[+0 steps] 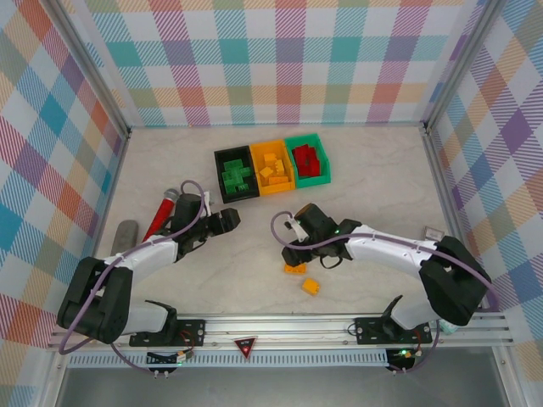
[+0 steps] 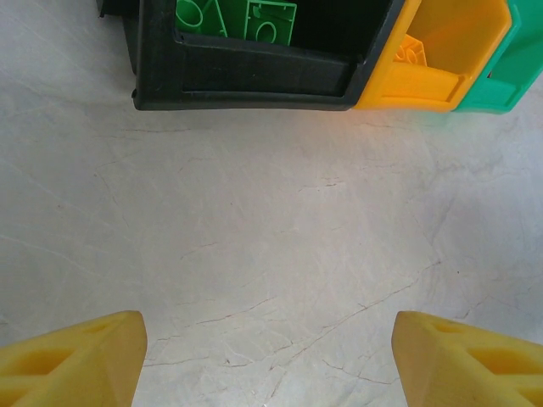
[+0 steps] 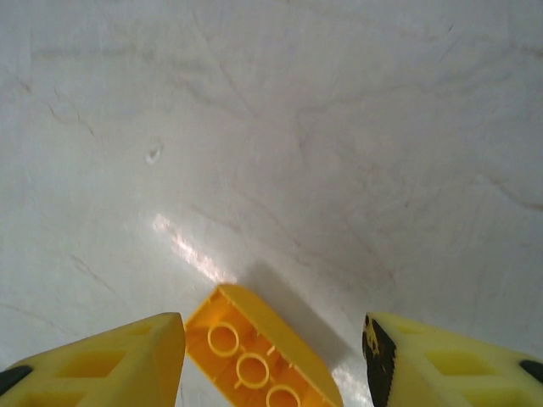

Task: Sort the legos into containers by color
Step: Pick up the lego from the bottom-center of the table.

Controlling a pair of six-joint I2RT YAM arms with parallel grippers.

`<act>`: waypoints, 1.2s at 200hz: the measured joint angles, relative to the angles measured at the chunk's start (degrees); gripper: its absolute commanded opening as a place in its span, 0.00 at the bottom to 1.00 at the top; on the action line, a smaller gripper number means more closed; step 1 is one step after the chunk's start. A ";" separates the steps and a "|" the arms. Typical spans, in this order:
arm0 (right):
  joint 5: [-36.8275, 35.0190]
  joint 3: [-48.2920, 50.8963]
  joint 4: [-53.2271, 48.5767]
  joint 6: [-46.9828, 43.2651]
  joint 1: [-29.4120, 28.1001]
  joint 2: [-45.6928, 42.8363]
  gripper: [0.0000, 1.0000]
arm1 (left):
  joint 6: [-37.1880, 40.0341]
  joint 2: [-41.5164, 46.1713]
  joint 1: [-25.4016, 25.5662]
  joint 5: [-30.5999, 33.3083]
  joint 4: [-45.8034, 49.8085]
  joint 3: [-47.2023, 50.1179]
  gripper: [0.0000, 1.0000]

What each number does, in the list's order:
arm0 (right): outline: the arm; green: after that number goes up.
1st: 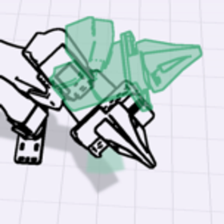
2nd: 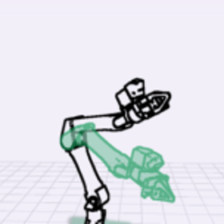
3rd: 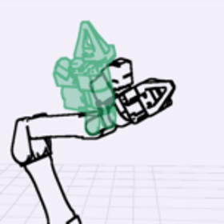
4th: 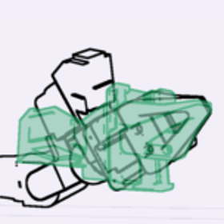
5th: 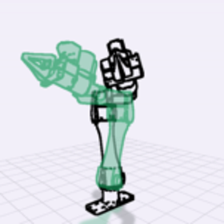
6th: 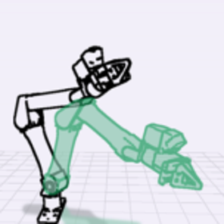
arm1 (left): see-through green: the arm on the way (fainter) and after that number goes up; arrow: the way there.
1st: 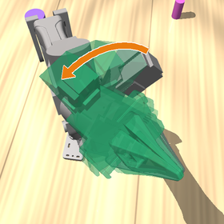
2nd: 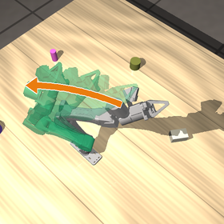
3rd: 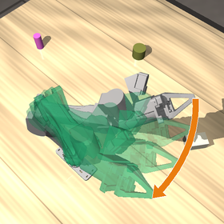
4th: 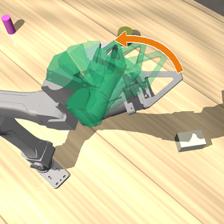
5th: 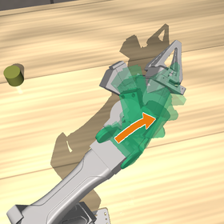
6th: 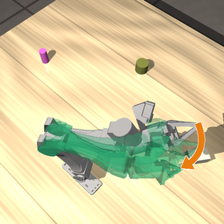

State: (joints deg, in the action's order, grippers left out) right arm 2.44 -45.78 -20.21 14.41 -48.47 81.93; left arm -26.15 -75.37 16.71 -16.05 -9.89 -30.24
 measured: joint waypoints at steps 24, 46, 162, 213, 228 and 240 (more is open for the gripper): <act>-0.46 0.26 -1.36 -0.37 -1.31 -0.02 0.59 | 0.00 0.00 0.00 0.02 0.02 0.00 0.77; -1.09 0.26 -1.62 -0.57 -2.82 0.46 0.59 | 0.00 0.00 0.00 0.02 0.02 0.00 0.77; -9.35 -1.55 -5.01 -1.86 -8.28 8.70 0.57 | 0.00 0.00 0.00 0.04 0.04 0.00 0.77; -11.43 -2.23 -5.31 -1.90 -8.98 9.64 0.39 | 0.00 0.00 0.00 0.04 0.04 0.00 0.77; -11.74 -2.45 -5.22 -1.79 -9.01 9.90 0.34 | 0.00 0.00 0.00 0.02 0.04 0.00 0.77; -11.87 -2.60 -5.22 -1.84 -9.03 9.90 0.32 | 0.00 0.00 0.00 0.04 0.04 0.00 0.77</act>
State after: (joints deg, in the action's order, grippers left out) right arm -9.43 -48.38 -25.43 12.58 -57.49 91.83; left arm -26.15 -75.37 16.71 -16.01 -9.85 -30.24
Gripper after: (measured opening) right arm 0.342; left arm 0.766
